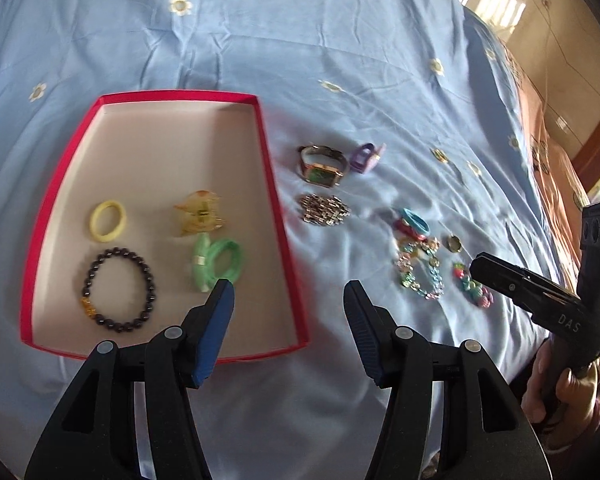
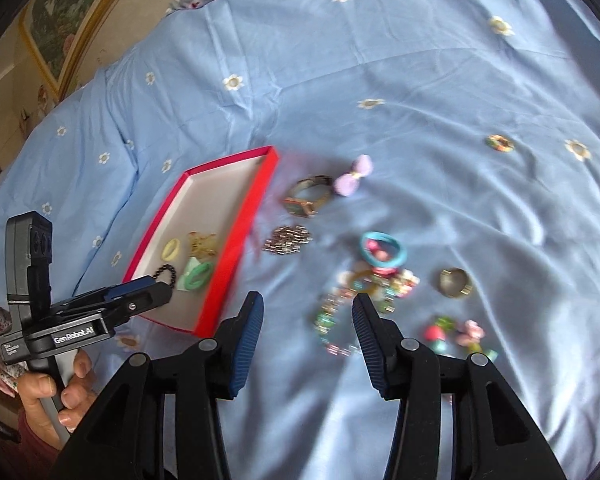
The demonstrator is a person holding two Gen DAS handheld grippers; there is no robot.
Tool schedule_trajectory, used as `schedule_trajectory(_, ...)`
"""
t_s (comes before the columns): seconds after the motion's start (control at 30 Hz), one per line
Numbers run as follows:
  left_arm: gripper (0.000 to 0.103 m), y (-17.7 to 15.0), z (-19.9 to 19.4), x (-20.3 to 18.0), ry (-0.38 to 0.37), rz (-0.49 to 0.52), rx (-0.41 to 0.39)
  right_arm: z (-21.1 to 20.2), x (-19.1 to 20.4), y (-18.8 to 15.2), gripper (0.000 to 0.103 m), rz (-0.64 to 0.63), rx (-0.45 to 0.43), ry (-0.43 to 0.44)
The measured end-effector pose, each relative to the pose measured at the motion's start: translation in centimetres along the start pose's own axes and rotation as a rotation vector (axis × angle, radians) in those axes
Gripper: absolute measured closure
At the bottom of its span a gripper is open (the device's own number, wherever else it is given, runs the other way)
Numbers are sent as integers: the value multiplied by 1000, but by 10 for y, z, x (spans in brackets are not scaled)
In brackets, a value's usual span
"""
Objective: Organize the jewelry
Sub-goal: 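Move both open tools back toward the remaining jewelry, then grasp the gold ring with the right tool while the left tool grasps the crystal bead bracelet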
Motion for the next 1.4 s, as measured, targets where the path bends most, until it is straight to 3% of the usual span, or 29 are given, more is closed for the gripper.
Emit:
schedule_trajectory(0.4, 47, 0, 21, -55, -60, 109, 49, -33, -71, -11, 55, 108, -43, -111)
schedule_trajectory(0.9, 47, 5, 59, -102, -94, 227, 112, -19, -83, -1, 57, 77, -15, -143)
schedule_trajectory(1.0, 47, 5, 67, -106, -103, 231, 124, -13, -83, 0, 61, 67, -4, -148)
schedule_trajectory(1.4, 73, 2, 93, -121, -96, 299, 140, 12, -87, 7, 67, 33, 47, -170)
Point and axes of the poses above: each gripper's, at about its wrist camera, not at the fingertips, and z roughly the way its jaws point, x to its left, y to its top, the point moved 5 cm from there along z, roughly the way its jaws point, and after that the axes turned 4 degrees about y, right-handed, at the moved point
